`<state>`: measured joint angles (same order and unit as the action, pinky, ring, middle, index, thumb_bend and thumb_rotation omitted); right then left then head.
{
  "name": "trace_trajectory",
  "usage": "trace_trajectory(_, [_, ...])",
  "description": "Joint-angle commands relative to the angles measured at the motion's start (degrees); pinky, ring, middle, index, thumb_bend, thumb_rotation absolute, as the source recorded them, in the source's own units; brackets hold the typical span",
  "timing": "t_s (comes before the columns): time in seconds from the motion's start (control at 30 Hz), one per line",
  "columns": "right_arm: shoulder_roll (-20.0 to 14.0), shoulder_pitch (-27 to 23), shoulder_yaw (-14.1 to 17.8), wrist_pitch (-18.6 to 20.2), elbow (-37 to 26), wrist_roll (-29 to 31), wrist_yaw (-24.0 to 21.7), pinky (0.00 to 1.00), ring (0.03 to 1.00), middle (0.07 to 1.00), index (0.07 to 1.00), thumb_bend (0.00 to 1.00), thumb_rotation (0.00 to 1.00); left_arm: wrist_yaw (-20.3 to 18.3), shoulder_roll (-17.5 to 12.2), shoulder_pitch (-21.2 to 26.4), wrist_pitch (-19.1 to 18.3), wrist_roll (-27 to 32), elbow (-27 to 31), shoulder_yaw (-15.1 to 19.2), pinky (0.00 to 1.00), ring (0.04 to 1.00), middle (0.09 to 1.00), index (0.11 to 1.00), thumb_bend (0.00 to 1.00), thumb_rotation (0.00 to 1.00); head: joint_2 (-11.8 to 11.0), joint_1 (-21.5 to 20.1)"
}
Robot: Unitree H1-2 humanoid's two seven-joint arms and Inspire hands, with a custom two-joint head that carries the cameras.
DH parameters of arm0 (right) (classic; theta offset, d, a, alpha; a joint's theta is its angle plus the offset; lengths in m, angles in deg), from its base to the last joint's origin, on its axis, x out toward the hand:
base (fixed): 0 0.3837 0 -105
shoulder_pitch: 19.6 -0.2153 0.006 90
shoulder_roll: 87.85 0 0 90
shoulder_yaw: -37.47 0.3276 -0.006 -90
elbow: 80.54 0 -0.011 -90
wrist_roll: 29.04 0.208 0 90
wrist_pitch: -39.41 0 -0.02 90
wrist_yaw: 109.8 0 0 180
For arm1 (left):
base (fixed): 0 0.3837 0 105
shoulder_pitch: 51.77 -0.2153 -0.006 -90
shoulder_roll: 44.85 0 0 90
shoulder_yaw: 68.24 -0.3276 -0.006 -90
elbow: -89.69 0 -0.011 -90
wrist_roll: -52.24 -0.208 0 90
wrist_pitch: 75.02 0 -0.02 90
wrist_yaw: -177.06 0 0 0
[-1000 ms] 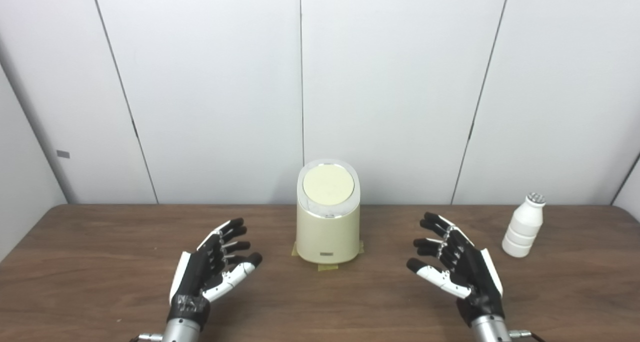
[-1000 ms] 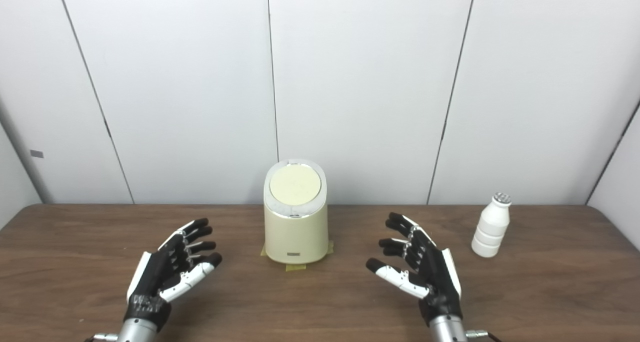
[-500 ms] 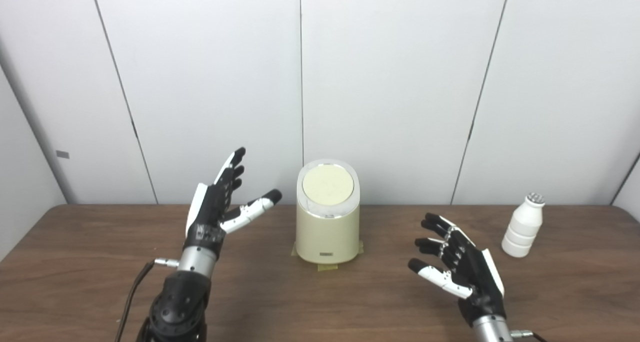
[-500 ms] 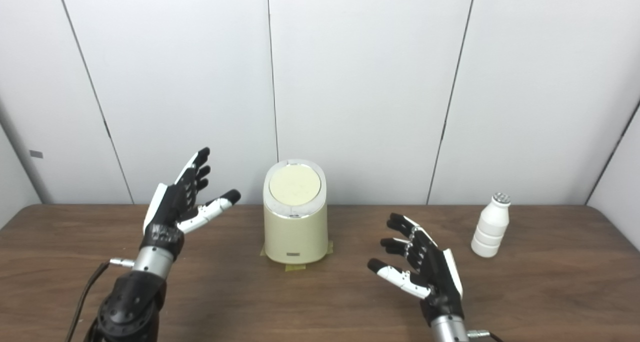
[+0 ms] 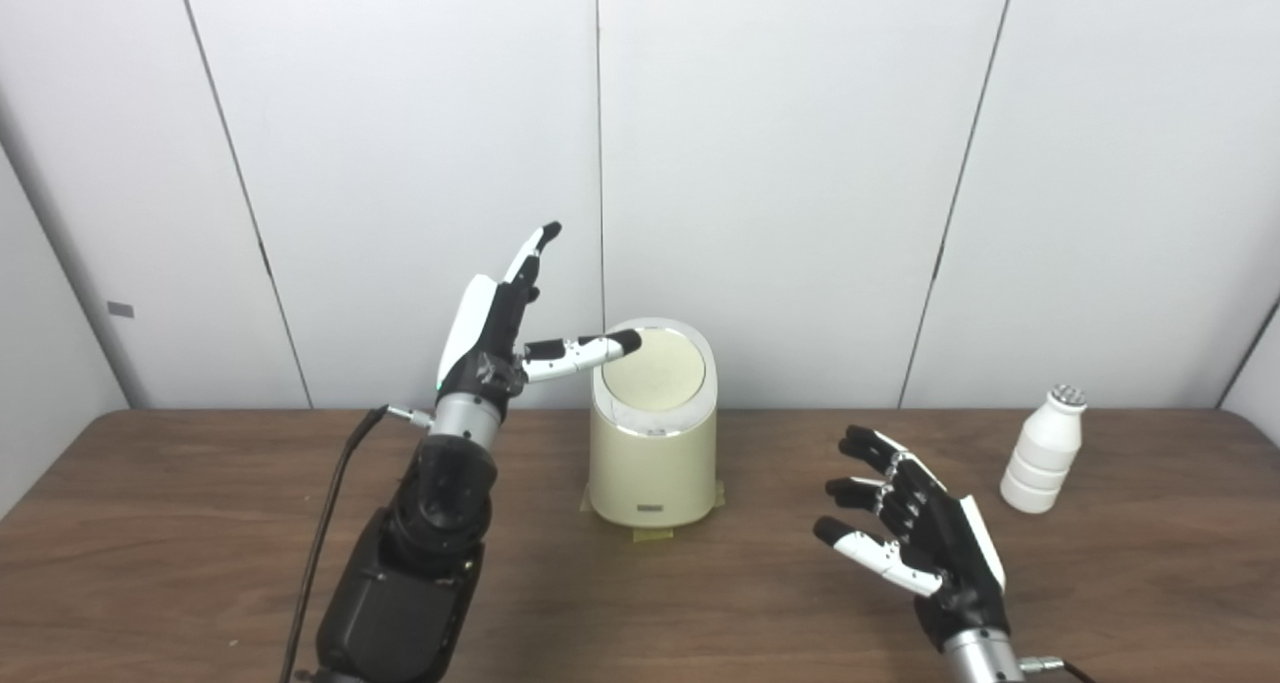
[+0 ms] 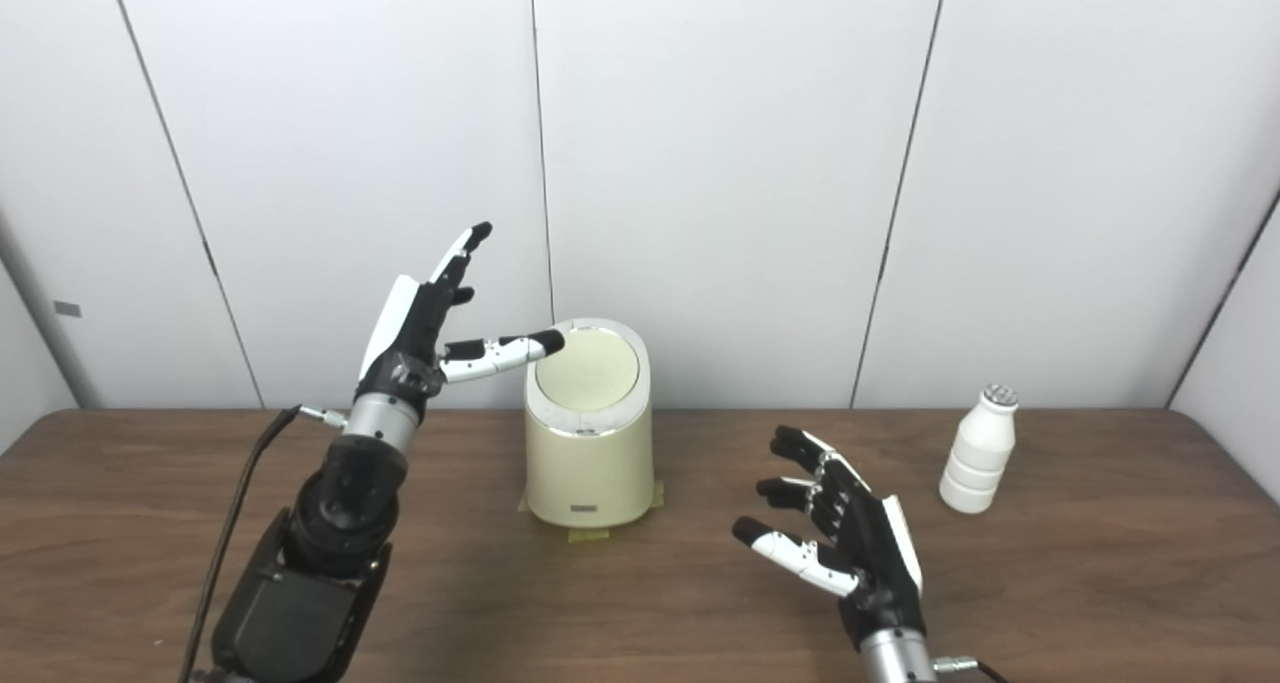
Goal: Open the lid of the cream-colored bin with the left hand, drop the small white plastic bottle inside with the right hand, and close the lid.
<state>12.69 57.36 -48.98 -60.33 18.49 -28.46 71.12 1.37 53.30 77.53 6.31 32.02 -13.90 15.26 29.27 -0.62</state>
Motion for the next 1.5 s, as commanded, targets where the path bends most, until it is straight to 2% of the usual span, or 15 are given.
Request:
trace_trajectory(0.0, [-0.57, -2.63, 0.17, -2.96, -0.12, -0.07, -0.05, 0.66, 0.645, 0.806, 0.783, 0.89, 0.31, 1.63, -0.5, 4.04, 1.87, -1.85, -0.22, -0.34, 0.93, 1.0, 1.0, 1.0, 0.9, 0.27, 0.15, -0.11])
trace_trajectory(0.23, [0.01, -2.81, 0.08, -2.31, -1.02, 0.24, 0.14, 0.67, 0.658, 0.809, 0.784, 0.9, 0.31, 2.28, -0.71, 5.94, 4.58, -3.71, -4.64, -1.67, 0.89, 1.0, 1.0, 1.0, 0.9, 0.16, 0.34, -0.76])
trace_trajectory(0.4, [0.05, -2.88, -0.09, -3.15, -0.71, -0.22, 0.22, 0.67, 0.651, 0.808, 0.788, 0.87, 0.31, 1.97, -1.43, 6.59, 3.46, -7.42, -5.81, -3.94, 0.83, 1.0, 1.0, 1.0, 0.89, 0.18, 0.52, -1.08])
trace_trajectory(0.6, [0.79, -2.6, -0.02, -1.49, -2.37, 0.34, 0.42, 0.67, 0.638, 0.805, 0.784, 0.87, 0.29, 2.14, -1.84, 7.15, 1.84, -11.54, -6.87, -5.91, 0.77, 1.0, 1.0, 1.0, 0.91, 0.18, 0.82, -1.28])
trace_trajectory(0.9, [1.42, -2.63, -0.17, -1.5, -2.71, -0.27, 0.8, 0.64, 0.639, 0.804, 0.784, 0.87, 0.29, 2.89, -1.32, 7.93, 1.18, -12.9, -9.34, -6.62, 0.82, 1.0, 1.0, 1.0, 0.91, 0.16, 1.0, -1.51])
trace_trajectory(0.97, [1.48, -2.61, -0.19, -1.38, -2.79, -0.39, 0.88, 0.64, 0.638, 0.8, 0.781, 0.87, 0.29, 3.48, -1.49, 8.14, 0.76, -14.18, -9.88, -7.25, 0.86, 1.0, 1.0, 1.0, 0.9, 0.17, 1.01, -1.52])
trace_trajectory(1.17, [1.61, -2.53, -0.52, -1.42, -3.43, -0.27, 0.81, 0.63, 0.627, 0.801, 0.765, 0.86, 0.28, 8.28, -2.24, 9.56, -3.65, -23.12, -13.06, -11.4, 0.91, 1.0, 1.0, 1.0, 0.85, 0.14, 1.19, -1.7])
trace_trajectory(1.23, [1.72, -2.45, -0.59, -0.99, -3.93, -0.4, 0.97, 0.63, 0.627, 0.803, 0.763, 0.86, 0.29, 8.42, -2.76, 10.05, -4.71, -25.58, -13.87, -13.12, 0.92, 1.0, 1.0, 1.0, 0.86, 0.12, 1.19, -1.7])
trace_trajectory(1.4, [1.74, -2.38, -0.7, -0.81, -4.29, -0.43, 1.03, 0.63, 0.624, 0.799, 0.761, 0.86, 0.28, 7.84, -3.65, 10.55, -6.91, -29.46, -14.32, -16.02, 0.89, 1.0, 1.0, 1.0, 0.95, 0.11, 1.28, -1.65])
trace_trajectory(1.47, [1.66, -2.43, -0.73, -1.11, -4.09, -0.43, 0.99, 0.63, 0.62, 0.798, 0.761, 0.86, 0.28, 6.12, -4.36, 10.64, -8.37, -31.7, -13.73, -17.72, 0.88, 1.0, 1.0, 1.0, 0.97, 0.1, 1.36, -1.59])
